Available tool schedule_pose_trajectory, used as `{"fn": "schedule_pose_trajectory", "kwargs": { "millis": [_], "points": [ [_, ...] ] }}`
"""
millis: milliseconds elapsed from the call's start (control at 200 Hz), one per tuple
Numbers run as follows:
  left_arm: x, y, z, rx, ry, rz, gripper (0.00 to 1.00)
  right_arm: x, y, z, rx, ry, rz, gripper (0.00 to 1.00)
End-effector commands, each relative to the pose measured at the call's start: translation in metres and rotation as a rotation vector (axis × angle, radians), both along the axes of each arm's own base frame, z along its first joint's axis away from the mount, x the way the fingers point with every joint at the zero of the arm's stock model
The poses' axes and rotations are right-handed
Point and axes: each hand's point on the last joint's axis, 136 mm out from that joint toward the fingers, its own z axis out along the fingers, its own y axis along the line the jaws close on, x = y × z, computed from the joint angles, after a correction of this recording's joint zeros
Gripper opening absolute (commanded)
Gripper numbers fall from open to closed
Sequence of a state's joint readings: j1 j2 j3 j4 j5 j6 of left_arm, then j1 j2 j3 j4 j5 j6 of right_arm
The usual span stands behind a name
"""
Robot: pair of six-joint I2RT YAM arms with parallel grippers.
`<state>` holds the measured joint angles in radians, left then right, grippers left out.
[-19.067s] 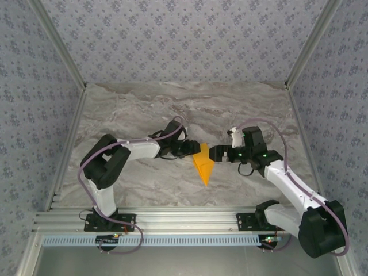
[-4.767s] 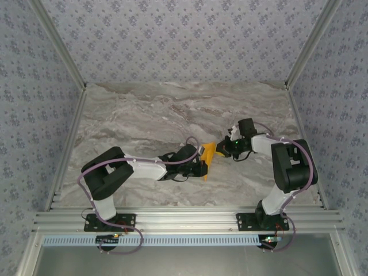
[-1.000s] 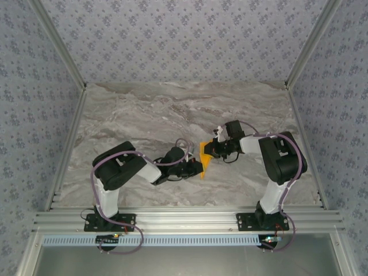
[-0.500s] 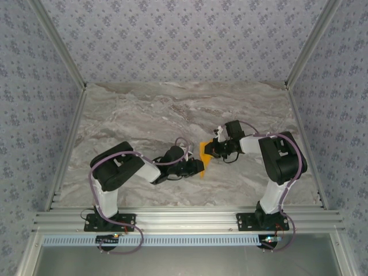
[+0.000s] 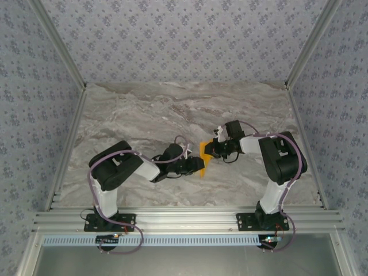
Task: Fold a paper plane with a square sheet of paper (fold left side to right side)
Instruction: Fold the wing for the fifth time at the center of the table.
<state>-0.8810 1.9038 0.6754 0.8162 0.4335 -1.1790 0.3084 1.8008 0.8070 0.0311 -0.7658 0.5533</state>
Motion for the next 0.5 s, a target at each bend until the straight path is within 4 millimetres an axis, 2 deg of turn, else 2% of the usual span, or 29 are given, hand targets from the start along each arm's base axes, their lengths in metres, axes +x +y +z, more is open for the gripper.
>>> {"fn": "schedule_pose_trajectory", "kwargs": {
  "millis": [0, 220, 365, 495],
  "points": [
    [0.016, 0.001, -0.004, 0.031, -0.019, 0.029, 0.34, 0.002, 0.003, 0.001, -0.005, 0.006, 0.007, 0.08],
    [0.022, -0.002, -0.008, 0.04, -0.015, 0.032, 0.29, 0.001, 0.003, 0.0, -0.002, 0.011, 0.008, 0.08],
    [0.027, 0.001, -0.009, 0.058, -0.024, 0.043, 0.16, 0.0, 0.003, 0.002, 0.002, 0.011, 0.012, 0.07],
    [0.032, 0.01, -0.008, 0.079, -0.036, 0.055, 0.08, 0.002, 0.003, 0.005, 0.005, 0.001, 0.011, 0.08]
  ]
}}
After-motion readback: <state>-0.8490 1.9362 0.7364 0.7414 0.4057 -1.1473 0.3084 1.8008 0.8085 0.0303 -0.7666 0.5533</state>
